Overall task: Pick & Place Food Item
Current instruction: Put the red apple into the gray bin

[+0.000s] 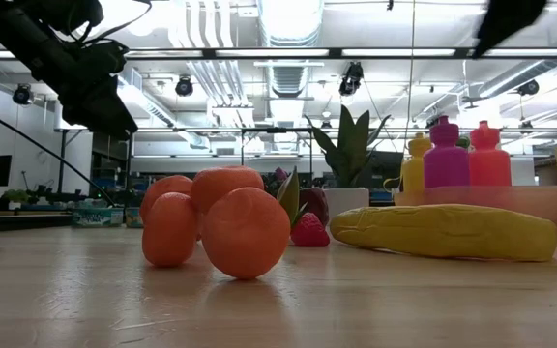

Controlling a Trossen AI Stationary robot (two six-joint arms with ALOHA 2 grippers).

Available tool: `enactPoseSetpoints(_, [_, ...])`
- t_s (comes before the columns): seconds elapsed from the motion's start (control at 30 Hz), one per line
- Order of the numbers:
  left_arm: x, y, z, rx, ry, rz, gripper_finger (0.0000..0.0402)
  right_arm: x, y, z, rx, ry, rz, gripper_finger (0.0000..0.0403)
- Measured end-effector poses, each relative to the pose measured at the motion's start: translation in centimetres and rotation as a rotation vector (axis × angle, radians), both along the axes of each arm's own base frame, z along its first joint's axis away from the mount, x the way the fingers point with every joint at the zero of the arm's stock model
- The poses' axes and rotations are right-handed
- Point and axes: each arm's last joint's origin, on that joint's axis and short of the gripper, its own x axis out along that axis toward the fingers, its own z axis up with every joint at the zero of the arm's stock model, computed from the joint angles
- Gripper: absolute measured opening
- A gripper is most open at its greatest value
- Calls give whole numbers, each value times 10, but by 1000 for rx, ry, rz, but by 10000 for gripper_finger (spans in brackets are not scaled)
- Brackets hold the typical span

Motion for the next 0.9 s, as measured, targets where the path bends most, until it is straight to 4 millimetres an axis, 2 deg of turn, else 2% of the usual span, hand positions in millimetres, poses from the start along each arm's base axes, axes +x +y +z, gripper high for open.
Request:
enactPoseSetpoints(0.13, [0, 0, 0, 0, 0, 0, 275, 24, -16, 2, -5, -87, 42, 370])
enactPoseSetpoints(0.27, [0, 0, 0, 0, 0, 0, 275, 46, -36, -3, 107, -215, 30, 370])
enactPoseSetpoints(0.43, [0, 0, 0, 0, 0, 0, 275, 63, -63, -14, 278, -379, -141, 370])
enactPoseSetpoints(0.6, [0, 0, 0, 0, 0, 0, 275, 69, -85, -29, 338, -376, -326, 370])
enactPoseSetpoints(0.77, [0, 0, 0, 0, -1, 0, 275, 89, -90, -49, 419, -361, -468, 370])
enactPoseSetpoints(0.9, [0, 0, 0, 0, 0, 0, 275, 115, -87, -62, 496, -364, -573, 370])
